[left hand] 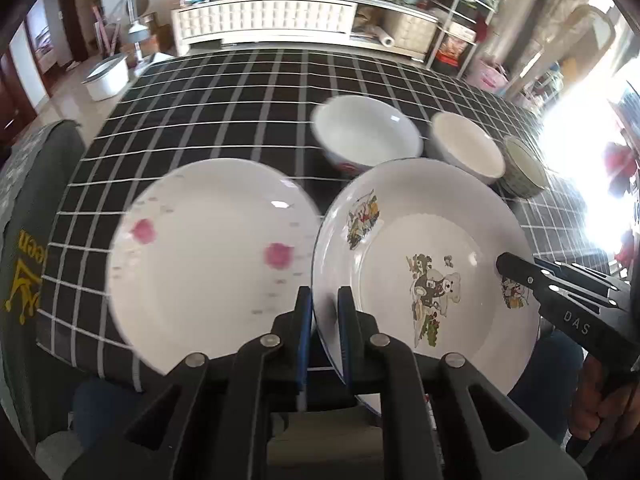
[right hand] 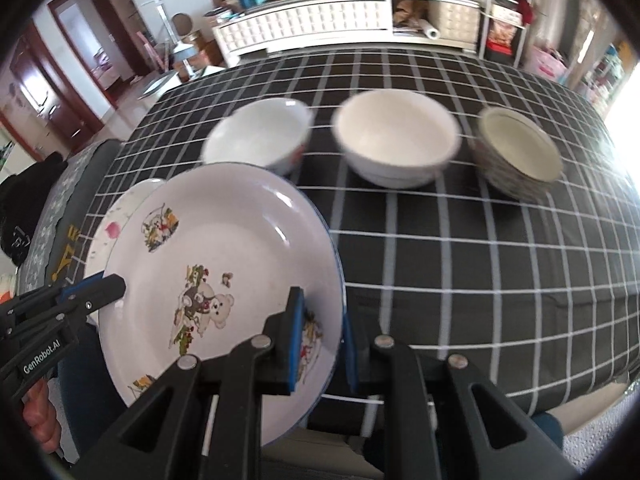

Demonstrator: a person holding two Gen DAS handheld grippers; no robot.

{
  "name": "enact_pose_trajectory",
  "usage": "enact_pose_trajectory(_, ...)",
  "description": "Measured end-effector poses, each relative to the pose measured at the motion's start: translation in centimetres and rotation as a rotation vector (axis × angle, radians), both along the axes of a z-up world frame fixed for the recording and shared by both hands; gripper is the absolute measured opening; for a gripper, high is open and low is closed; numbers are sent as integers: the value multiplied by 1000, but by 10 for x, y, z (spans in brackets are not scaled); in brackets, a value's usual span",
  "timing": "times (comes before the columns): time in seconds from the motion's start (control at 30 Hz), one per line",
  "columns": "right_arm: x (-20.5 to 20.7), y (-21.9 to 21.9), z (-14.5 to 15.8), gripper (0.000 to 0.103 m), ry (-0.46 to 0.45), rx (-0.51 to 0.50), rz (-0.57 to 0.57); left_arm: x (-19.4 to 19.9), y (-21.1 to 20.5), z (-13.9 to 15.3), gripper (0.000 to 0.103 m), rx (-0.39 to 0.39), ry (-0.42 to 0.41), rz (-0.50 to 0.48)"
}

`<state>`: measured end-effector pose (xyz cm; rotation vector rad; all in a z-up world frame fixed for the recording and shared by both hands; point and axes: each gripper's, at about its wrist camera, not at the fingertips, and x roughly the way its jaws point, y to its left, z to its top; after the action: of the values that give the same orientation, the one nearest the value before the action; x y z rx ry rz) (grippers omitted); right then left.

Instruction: Organize plates and bowls

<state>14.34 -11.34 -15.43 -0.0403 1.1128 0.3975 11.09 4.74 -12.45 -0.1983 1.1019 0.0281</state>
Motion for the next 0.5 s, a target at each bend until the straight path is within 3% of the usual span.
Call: enact_pose_trajectory(0.5,-5,96,-10,22,31,-8,150,-37,85,4,11,8,13,163)
